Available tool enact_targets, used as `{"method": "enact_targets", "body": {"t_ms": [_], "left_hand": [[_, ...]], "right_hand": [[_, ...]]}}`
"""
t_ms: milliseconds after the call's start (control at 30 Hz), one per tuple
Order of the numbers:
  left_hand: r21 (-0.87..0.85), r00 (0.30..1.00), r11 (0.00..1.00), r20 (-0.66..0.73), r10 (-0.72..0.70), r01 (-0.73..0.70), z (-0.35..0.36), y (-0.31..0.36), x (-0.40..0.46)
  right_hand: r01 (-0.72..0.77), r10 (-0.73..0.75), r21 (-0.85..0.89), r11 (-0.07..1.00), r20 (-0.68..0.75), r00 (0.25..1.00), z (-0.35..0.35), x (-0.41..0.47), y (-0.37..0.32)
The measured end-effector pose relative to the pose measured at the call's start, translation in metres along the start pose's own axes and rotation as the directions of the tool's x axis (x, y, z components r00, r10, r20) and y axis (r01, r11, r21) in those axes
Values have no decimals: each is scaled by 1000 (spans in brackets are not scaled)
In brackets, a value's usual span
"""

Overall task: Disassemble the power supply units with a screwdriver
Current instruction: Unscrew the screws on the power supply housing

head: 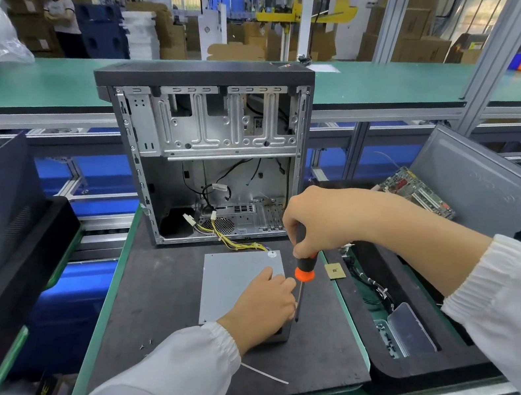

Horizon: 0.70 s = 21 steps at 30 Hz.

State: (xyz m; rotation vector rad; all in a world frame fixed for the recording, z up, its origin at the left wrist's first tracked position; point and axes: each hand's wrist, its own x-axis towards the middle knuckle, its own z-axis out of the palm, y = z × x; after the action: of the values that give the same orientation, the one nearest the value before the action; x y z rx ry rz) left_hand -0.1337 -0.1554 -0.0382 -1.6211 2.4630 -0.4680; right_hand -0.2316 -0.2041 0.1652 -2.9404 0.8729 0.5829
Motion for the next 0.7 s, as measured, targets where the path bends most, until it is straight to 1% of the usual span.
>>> {"method": "enact_targets", "body": {"t_ms": [200, 267, 367, 433, 533, 633, 700], "left_hand": [[-84, 996, 992, 30, -87, 89, 4, 1, 5], [-83, 992, 989, 35, -123, 126, 5, 3, 5], [-105, 983, 978, -7, -185, 183, 6, 5, 3], [-138, 979, 970, -2, -203, 200, 8, 5, 3], [-143, 987, 978, -14, -158, 154, 6, 2, 0], [-215, 998, 976, 46, -36, 45, 4, -9, -4], [-211, 998, 977, 62, 27, -13, 1, -16, -4]], "right_hand": [[-10, 10, 9, 1000, -9, 1000, 4, -1, 3], [-6, 6, 8, 1000, -9, 1000, 5, -1, 4], [-3, 3, 20, 1000, 0, 1000, 5, -2, 5], [-1, 0, 22, 1000, 10, 1000, 5, -2, 6], [-7, 7, 10, 1000, 9, 1000, 4, -3, 6], [-11, 11, -2, 1000, 1, 1000, 5, -1, 5], [-7, 7, 6, 1000, -5, 1000, 6, 0, 4]]}}
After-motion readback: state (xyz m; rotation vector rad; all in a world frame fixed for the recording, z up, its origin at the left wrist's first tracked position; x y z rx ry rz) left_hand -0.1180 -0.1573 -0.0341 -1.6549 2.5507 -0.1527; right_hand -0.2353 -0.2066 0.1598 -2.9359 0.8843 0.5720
